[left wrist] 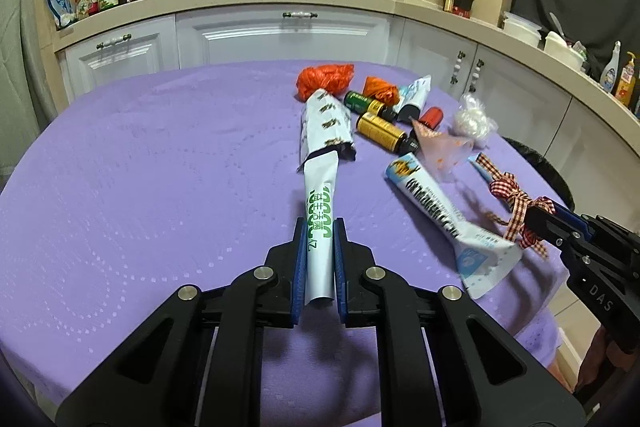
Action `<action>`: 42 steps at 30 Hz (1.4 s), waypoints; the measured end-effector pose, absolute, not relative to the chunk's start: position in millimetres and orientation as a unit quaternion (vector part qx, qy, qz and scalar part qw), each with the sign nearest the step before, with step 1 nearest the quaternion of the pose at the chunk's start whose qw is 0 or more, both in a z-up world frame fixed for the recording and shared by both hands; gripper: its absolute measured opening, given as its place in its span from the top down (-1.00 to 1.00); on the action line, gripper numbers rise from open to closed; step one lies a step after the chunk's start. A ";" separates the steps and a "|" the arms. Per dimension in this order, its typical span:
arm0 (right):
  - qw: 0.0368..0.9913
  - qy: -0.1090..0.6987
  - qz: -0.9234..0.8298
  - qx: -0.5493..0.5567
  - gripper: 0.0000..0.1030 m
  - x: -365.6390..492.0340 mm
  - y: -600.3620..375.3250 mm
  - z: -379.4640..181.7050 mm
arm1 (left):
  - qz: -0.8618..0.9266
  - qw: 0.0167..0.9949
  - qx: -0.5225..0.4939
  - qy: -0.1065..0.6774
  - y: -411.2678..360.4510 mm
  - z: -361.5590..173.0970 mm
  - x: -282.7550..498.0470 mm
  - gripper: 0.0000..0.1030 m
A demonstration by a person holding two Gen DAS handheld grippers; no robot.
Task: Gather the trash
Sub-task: 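Carry both items over the black bin and open both tools to drop them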
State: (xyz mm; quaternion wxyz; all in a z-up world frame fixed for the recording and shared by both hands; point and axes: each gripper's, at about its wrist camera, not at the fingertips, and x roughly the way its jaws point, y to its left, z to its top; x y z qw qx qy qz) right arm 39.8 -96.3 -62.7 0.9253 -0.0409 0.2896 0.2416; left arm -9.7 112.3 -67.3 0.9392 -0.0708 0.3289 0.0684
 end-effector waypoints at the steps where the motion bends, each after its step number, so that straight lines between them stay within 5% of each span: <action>1: 0.927 0.285 0.240 -0.039 0.68 39.2 -98.1 -59.3 | 0.065 0.940 -0.073 0.328 111.4 -64.8 -9.6 0.76; 23: 0.971 0.232 0.062 0.000 0.68 94.7 -238.7 -30.5 | -0.105 0.960 -0.011 0.261 -40.3 -3.3 83.3 0.77; 42: 0.967 0.250 0.000 0.041 0.68 180.3 -326.7 -64.0 | -0.138 0.941 0.039 0.308 -172.7 -40.6 211.2 0.77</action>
